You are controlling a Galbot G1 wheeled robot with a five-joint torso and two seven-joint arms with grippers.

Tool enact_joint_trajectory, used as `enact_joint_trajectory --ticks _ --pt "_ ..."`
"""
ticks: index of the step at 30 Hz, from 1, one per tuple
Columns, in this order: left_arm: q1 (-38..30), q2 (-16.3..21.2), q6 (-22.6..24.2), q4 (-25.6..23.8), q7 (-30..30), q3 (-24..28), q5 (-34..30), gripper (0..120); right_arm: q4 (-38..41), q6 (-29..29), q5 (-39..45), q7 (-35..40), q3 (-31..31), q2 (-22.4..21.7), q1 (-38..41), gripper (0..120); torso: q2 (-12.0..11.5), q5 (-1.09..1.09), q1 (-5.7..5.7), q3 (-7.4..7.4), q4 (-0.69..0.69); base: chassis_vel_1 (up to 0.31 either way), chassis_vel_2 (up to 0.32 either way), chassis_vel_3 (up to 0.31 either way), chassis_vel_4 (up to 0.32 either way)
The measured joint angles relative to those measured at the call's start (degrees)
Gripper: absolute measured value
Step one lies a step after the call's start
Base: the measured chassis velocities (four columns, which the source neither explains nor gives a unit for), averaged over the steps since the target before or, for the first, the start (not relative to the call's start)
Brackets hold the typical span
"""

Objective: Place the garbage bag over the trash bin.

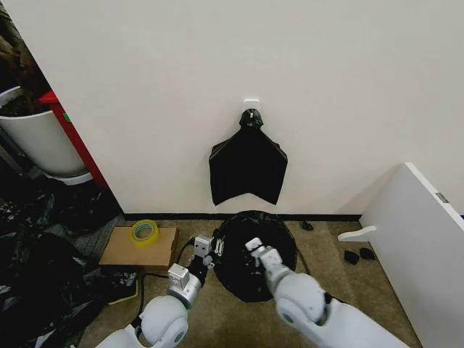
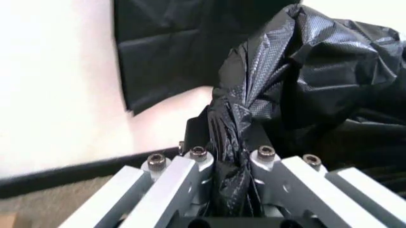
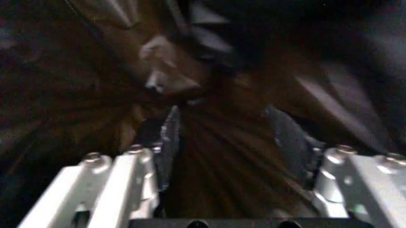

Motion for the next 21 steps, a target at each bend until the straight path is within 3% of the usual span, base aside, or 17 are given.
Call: enact_joint_trajectory --ticks 3,5,8,10,12,15,21 --pt "-0.67 -0.67 2.56 0.43 -1.95 -1.02 -5.00 4 6.70 2.11 -0.20 -3.14 4.51 -3.86 -4.72 65 0.00 0.00 0.00 0.00 0.00 0.000 0.000 0.000 0.000" --pt "-0.79 -0.91 3.21 0.48 -2.36 -1.33 -6.21 4 8.17 2.71 -0.10 -3.79 5.66 -4.31 -5.70 67 0.00 0.00 0.00 0.00 0.00 0.000 0.000 0.000 0.000" --pt "0.37 -2.33 6.87 -0.74 -5.41 -4.56 -11.85 4 14.14 5.37 3.29 -5.07 10.35 -5.92 -8.07 84 0.00 -0.01 0.00 0.00 0.01 0.000 0.000 0.000 0.000" --pt "0.78 -2.65 8.00 -1.28 -6.56 -5.46 -13.55 4 14.75 5.95 3.87 -5.14 10.98 -6.07 -8.24 87 0.00 0.00 0.00 0.00 0.02 0.000 0.000 0.000 0.000" --pt "2.07 -3.79 11.83 -2.87 -11.12 -9.01 -19.68 4 15.88 8.00 5.14 -5.18 13.45 -5.22 -9.40 97 0.00 -0.01 0.00 0.00 0.04 0.000 0.000 0.000 0.000" --pt "1.90 -4.16 13.23 -3.01 -13.56 -10.20 -24.06 4 16.08 9.61 4.57 -5.07 15.64 -3.20 -12.23 100 0.00 0.00 0.00 0.00 0.04 0.000 0.000 0.000 0.000" --pt "0.70 -5.50 11.86 -1.57 -12.25 -10.22 -33.39 4 16.68 11.50 1.24 -5.83 18.95 2.66 -18.79 100 0.00 -0.02 0.00 -0.01 -0.01 0.000 0.000 0.000 0.000"
